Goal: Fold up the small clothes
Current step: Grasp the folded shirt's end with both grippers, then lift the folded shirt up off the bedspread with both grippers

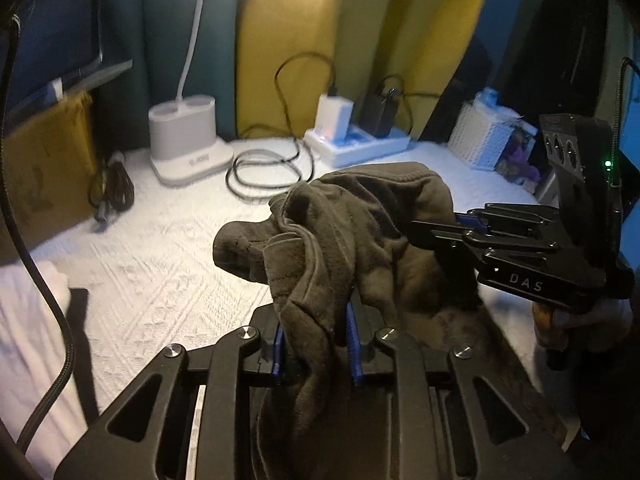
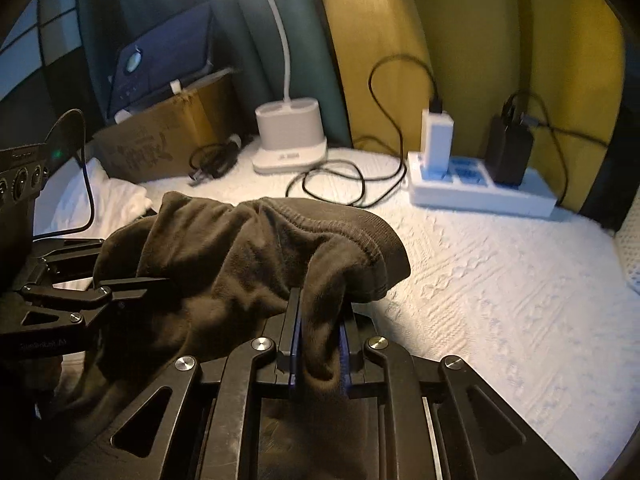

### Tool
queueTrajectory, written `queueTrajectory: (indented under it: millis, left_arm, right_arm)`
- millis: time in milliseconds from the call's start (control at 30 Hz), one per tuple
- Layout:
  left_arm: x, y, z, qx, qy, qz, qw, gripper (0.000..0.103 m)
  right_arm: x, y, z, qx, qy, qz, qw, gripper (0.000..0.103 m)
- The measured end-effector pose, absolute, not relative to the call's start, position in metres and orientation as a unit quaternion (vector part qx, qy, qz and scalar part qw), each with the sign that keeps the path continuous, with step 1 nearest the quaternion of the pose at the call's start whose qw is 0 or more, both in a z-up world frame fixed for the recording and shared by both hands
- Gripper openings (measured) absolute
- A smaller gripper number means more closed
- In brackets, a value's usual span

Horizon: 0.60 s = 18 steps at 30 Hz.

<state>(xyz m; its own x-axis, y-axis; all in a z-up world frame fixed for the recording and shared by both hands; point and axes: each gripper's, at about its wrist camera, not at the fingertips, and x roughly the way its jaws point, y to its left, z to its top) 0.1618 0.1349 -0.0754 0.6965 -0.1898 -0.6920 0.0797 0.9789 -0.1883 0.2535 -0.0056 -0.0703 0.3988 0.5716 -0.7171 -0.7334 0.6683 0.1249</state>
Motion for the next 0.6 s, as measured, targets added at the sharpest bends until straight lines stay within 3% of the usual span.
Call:
queueTrajectory:
  millis: [600]
  left_arm:
    - [0.088, 0.1, 0.003, -0.036, 0.285, -0.085, 0.954, 0.019]
  right_arm:
    - [0.162, -0.056, 0.024, -0.098, 0.263, 0.381, 0.881, 0.009]
